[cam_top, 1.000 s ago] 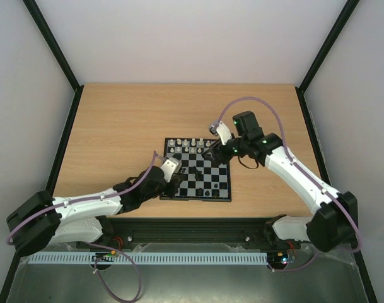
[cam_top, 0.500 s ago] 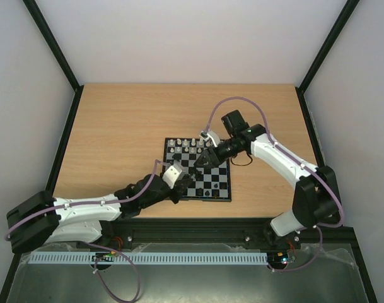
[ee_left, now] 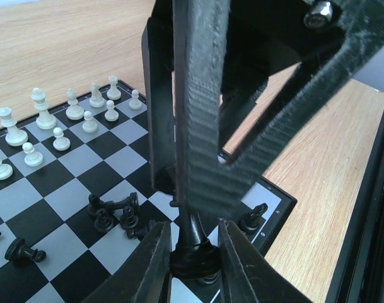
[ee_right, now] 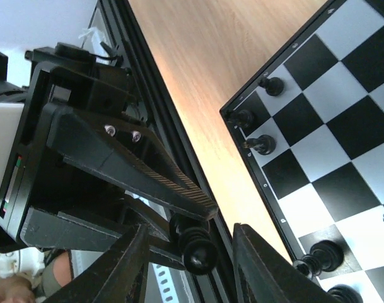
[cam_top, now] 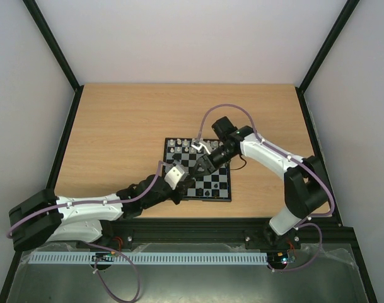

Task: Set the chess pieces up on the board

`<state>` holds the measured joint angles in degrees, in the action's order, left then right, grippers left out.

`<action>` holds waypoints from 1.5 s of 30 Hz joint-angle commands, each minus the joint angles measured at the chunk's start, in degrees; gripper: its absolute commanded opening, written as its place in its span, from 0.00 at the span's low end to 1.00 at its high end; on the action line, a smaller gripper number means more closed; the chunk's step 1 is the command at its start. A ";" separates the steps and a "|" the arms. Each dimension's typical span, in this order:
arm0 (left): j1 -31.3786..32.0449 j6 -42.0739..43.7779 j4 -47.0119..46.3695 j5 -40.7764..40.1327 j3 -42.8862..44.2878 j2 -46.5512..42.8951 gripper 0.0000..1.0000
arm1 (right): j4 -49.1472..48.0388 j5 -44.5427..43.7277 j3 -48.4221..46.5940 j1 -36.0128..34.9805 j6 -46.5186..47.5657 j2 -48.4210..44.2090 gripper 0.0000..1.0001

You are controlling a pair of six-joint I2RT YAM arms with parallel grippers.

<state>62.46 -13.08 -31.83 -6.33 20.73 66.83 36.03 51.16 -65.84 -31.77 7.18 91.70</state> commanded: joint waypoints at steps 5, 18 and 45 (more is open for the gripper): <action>0.64 0.78 -1.90 -1.44 1.67 0.06 0.20 | 3.70 2.46 -0.92 -1.54 0.99 1.12 0.25; 0.65 -2.34 10.13 -6.74 7.62 -4.05 0.84 | 2.01 -3.86 -4.13 0.00 1.80 -3.40 0.11; -34.51 -3.39 36.07 -5.47 19.39 -10.75 0.99 | -19.04 -32.16 15.77 -6.26 12.49 -25.38 0.12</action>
<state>27.99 -17.12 7.68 -11.62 42.78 57.36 21.39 23.24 -52.82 -36.07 15.62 68.34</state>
